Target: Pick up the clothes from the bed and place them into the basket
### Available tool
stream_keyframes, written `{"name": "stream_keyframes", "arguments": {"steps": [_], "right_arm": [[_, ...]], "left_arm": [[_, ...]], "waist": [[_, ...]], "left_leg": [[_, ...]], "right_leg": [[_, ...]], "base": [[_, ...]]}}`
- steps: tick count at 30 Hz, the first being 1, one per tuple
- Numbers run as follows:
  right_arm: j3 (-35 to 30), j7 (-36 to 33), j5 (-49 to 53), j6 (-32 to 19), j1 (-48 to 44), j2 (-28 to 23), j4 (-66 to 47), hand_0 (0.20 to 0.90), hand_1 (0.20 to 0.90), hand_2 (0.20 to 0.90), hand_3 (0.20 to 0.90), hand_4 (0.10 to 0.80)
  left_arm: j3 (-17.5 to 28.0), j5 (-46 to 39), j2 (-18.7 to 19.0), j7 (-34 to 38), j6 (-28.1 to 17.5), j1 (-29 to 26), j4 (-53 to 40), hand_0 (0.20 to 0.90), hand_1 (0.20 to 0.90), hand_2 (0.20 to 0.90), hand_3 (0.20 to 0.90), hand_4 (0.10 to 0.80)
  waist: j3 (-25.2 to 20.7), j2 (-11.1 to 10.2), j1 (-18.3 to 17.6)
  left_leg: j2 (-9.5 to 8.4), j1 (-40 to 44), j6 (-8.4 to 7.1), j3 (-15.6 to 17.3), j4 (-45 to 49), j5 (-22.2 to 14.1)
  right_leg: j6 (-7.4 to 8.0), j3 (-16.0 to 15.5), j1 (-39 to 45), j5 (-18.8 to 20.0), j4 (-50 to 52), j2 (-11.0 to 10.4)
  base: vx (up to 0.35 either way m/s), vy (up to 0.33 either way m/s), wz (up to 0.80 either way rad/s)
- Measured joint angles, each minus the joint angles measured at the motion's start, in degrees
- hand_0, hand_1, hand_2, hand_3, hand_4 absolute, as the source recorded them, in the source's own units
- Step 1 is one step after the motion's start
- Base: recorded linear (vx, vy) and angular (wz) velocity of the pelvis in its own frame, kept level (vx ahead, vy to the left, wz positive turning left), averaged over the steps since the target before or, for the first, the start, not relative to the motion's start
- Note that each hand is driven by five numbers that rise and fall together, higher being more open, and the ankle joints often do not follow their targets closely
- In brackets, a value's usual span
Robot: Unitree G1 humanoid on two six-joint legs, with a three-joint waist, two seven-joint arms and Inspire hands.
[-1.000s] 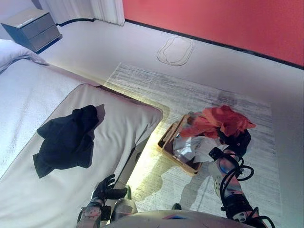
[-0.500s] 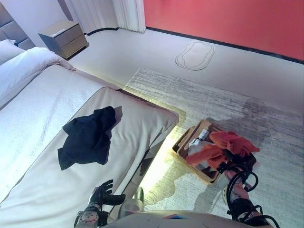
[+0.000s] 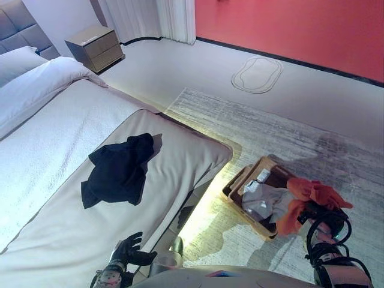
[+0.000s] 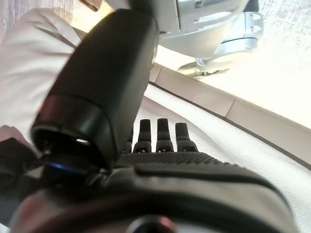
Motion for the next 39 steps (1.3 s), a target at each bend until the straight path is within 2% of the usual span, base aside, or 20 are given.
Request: {"name": "stream_keyframes", "arguments": {"steps": [6,20,23,25,32,33,34,39], "right_arm": [[-0.1,0.76,-0.04,1.71,-1.22,-3.16,1.25,0.3,0.3,0.3,0.2,0.1],[-1.86,0.56,-0.62,4.42,-4.05,-4.31,3.23,0.3,0.3,0.3,0.2,0.1],[-1.84,0.46,-1.2,5.15,-5.5,-6.08,3.34,0.3,0.3,0.3,0.2,0.1],[-1.83,0.46,-1.29,5.18,-6.67,-7.85,3.59,0.3,0.3,0.3,0.2,0.1],[-1.86,0.69,-1.68,5.34,-10.27,-13.23,4.97,0.3,0.3,0.3,0.2,0.1],[-1.86,0.72,-1.72,5.77,-10.65,-13.66,5.15,0.34,0.34,0.34,0.247,0.147],[-1.84,0.76,-1.79,6.33,-10.78,-14.05,5.14,0.9,0.9,0.9,0.9,0.8],[-1.81,0.73,-2.85,8.55,-12.87,-15.35,5.19,0.9,0.9,0.9,0.9,0.8]], "left_arm": [[-0.02,0.05,0.04,-0.91,-0.2,0.24,0.1,0.9,0.9,0.9,0.9,0.8],[-0.1,0.05,0.07,-0.96,-0.63,0.17,0.62,0.9,0.9,0.9,0.9,0.8],[-0.11,0.03,0.09,-1.05,-1.36,-0.09,0.51,0.9,0.9,0.9,0.9,0.8],[-0.16,0.02,0.09,-1.11,-1.38,-0.52,0.45,0.9,0.9,0.9,0.9,0.8],[-1.56,-0.1,0.39,-1.12,-1.39,0.42,0.48,0.9,0.9,0.9,0.9,0.8],[-1.77,-0.1,0.39,-1.13,-1.39,0.55,0.48,0.9,0.9,0.9,0.9,0.8],[-1.92,-0.1,0.39,-1.14,-1.39,0.62,0.48,0.9,0.9,0.9,0.9,0.8],[-2.58,-0.59,0.38,-1.38,-1.5,0.64,0.38,0.9,0.9,0.9,0.9,0.8]], "waist": [[0.59,1.32,1.09],[1.81,2.34,1.23],[2.07,2.5,1.42],[3.0,2.86,1.58],[4.24,4.22,1.92],[4.19,4.37,1.94],[4.18,4.4,1.98],[4.62,5.57,2.44]], "left_leg": [[0.0,0.08,-0.14,-0.35,0.0,0.21],[-0.17,0.1,-0.23,-1.0,0.01,0.32],[-0.19,0.11,-0.26,-1.03,0.01,0.35],[-0.22,0.05,-0.86,-1.05,0.01,0.75],[-0.75,-0.49,-0.86,-1.43,0.01,0.79],[-0.94,-0.56,-0.85,-1.57,0.01,0.8],[-1.11,-0.66,-0.84,-1.8,0.01,0.8],[-1.69,-1.34,-0.76,-1.86,0.02,0.87]], "right_leg": [[0.13,-0.33,0.31,-0.12,0.0,-0.11],[0.39,-1.28,0.84,-0.31,0.0,-0.47],[0.41,-1.35,0.86,-0.32,0.0,-0.5],[0.42,-1.4,0.84,-0.33,0.0,-0.6],[0.53,-1.87,0.61,-0.41,0.0,-1.07],[0.56,-2.08,0.62,-0.43,0.0,-1.21],[0.64,-2.4,0.66,-0.48,0.0,-1.38],[0.7,-2.64,0.07,-0.48,0.01,-1.98]], "base": [[0.038,-0.014,0.03],[0.026,-0.008,0.03],[0.046,0.002,0.01],[0.0,0.0,0.0],[0.037,0.022,0.04],[0.022,0.043,0.09],[0.01,0.049,0.1],[-0.023,0.036,0.02]]}}
